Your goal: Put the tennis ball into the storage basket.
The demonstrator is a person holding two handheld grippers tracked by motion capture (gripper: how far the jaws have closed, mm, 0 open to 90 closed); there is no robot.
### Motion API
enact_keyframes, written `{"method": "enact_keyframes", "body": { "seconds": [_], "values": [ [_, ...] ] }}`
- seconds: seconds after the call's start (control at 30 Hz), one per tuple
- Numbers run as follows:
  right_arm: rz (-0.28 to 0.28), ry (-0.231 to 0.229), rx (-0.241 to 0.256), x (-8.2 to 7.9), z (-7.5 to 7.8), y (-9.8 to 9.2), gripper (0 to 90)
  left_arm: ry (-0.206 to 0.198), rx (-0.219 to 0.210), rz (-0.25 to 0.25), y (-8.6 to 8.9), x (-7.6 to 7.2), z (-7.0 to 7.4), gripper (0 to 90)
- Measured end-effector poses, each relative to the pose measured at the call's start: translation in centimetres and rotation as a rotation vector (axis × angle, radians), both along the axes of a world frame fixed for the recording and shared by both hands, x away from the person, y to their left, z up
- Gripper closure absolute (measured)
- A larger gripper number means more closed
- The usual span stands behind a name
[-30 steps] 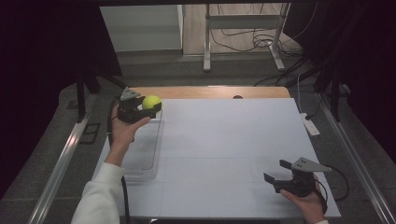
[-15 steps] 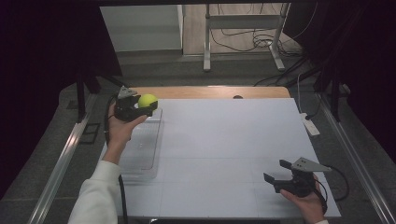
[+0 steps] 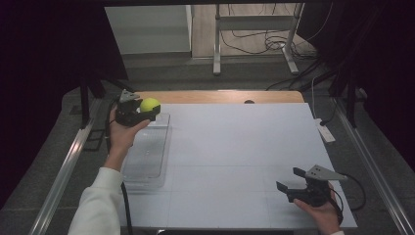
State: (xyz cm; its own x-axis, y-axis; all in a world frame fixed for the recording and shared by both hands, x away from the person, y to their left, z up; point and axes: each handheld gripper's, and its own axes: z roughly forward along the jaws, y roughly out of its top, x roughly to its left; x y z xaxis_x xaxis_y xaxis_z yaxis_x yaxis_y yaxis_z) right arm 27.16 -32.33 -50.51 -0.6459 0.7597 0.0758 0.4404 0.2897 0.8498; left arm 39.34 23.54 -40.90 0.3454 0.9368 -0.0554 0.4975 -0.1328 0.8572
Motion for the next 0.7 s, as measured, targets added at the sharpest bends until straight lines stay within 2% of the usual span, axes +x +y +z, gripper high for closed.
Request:
{"method": "enact_keyframes", "body": {
  "seconds": [0.7],
  "values": [
    [-0.003,0.003,-0.004,0.0,0.0,0.0,11.9,0.024,0.026,0.047,1.6,0.6,-0.3,26.6]
  ]
}}
